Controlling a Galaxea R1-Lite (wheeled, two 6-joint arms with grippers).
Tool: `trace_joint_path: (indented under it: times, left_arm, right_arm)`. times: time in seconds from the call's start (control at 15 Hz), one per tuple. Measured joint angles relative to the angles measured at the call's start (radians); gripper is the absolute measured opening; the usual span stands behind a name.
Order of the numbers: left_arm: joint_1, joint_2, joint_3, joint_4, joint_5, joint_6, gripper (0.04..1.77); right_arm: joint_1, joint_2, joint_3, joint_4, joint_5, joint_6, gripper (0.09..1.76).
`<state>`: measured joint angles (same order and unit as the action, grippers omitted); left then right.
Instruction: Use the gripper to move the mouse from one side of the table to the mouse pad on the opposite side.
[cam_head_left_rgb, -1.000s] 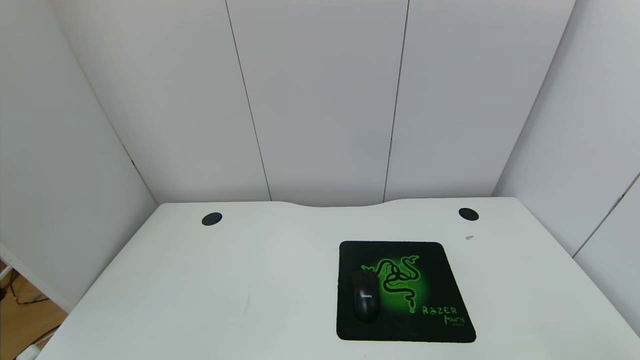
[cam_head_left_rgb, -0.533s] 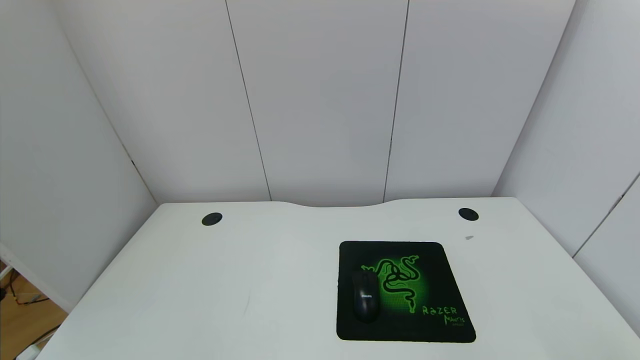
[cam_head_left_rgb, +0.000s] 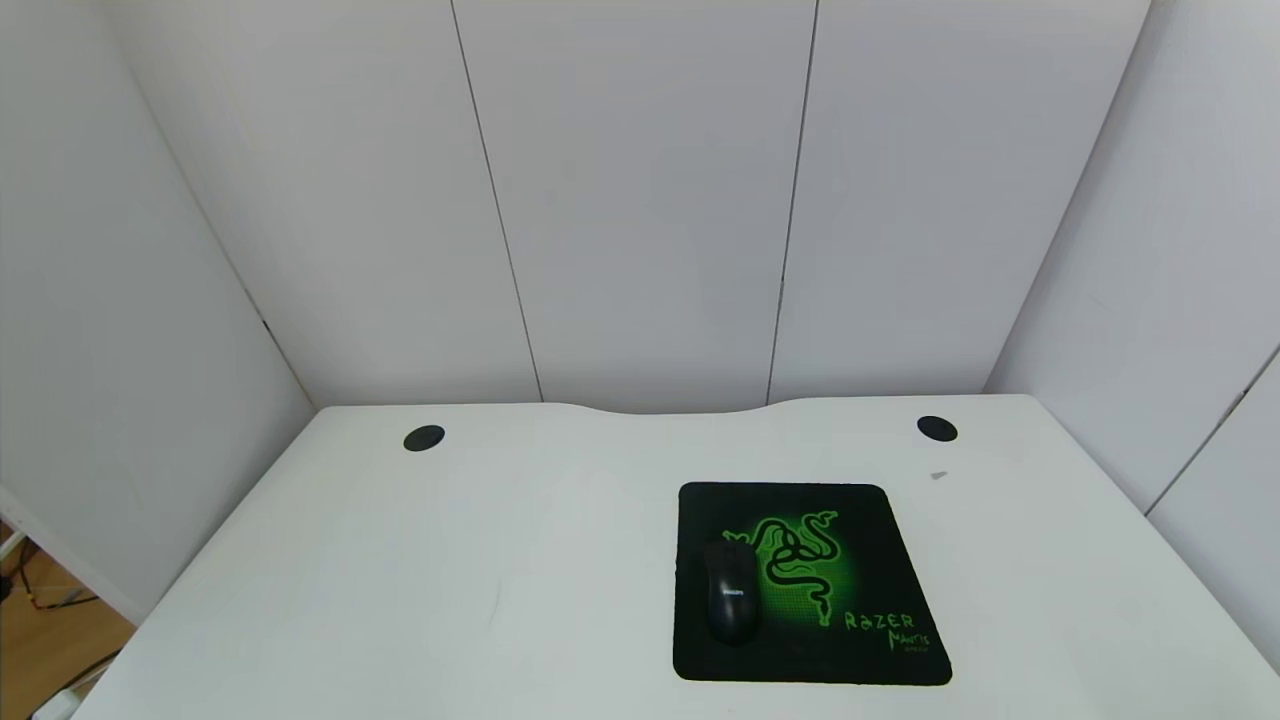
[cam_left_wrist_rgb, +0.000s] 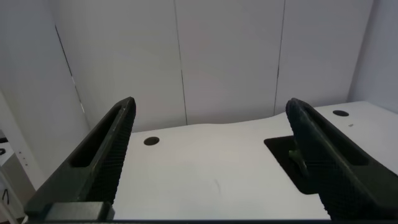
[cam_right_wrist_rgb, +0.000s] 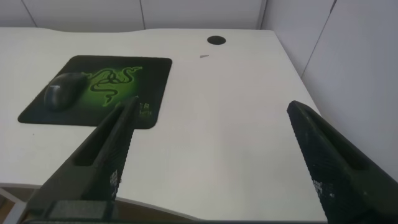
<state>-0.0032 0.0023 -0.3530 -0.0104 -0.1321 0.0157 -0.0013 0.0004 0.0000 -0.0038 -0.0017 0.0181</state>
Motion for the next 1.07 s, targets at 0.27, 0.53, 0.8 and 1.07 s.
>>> trace_joint_path:
  times: [0.27, 0.53, 0.8, 1.07]
  left_arm:
    - [0.000, -0.002, 0.184, -0.051, 0.016, 0.010, 1.72]
    - [0.000, -0.002, 0.318, -0.044, 0.068, 0.007, 1.72]
    - [0.000, -0.002, 0.350, 0.016, 0.101, -0.031, 1.72]
    - [0.000, -0.002, 0.351, 0.010, 0.122, -0.095, 1.72]
  right_arm:
    - [0.001, 0.000, 0.000, 0.000, 0.000, 0.000, 1.71]
    - [0.001, 0.000, 0.000, 0.000, 0.000, 0.000, 1.71]
    - [0.000, 0.000, 0.000, 0.000, 0.000, 0.000, 1.71]
    - [0.001, 0.000, 0.000, 0.000, 0.000, 0.000, 1.71]
